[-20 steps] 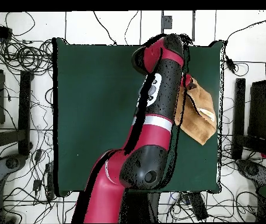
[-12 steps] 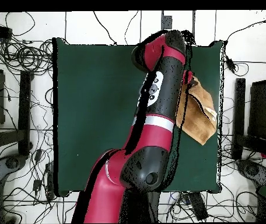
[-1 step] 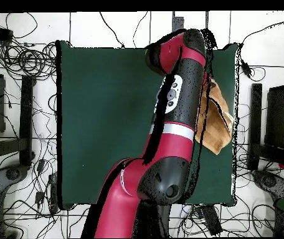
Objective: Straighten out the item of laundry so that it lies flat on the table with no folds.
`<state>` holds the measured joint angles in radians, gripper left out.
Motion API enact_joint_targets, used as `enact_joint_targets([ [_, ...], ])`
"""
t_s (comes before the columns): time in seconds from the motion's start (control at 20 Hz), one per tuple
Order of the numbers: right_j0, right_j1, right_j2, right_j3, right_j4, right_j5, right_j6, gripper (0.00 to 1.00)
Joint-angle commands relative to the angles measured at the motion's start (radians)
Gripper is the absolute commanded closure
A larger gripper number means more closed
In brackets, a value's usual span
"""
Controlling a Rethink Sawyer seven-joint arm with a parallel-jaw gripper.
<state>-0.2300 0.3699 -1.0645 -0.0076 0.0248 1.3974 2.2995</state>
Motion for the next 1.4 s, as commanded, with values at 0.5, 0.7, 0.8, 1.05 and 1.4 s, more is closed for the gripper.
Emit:
enact_joint_targets([
  [0.5, -0.025, 0.064, 0.019, -0.065, 0.074, -0.135, -0.306, 1.0],
  [0.7, -0.034, 0.069, 0.011, -0.076, 0.076, -0.151, -0.311, 1.0],
  [0.8, -0.035, 0.071, 0.009, -0.078, 0.074, -0.158, -0.312, 1.0],
  [1.05, -0.038, 0.073, 0.004, -0.086, 0.065, -0.178, -0.319, 1.0],
  [1.4, -0.057, 0.076, -0.008, -0.096, 0.058, -0.207, -0.352, 1.0],
])
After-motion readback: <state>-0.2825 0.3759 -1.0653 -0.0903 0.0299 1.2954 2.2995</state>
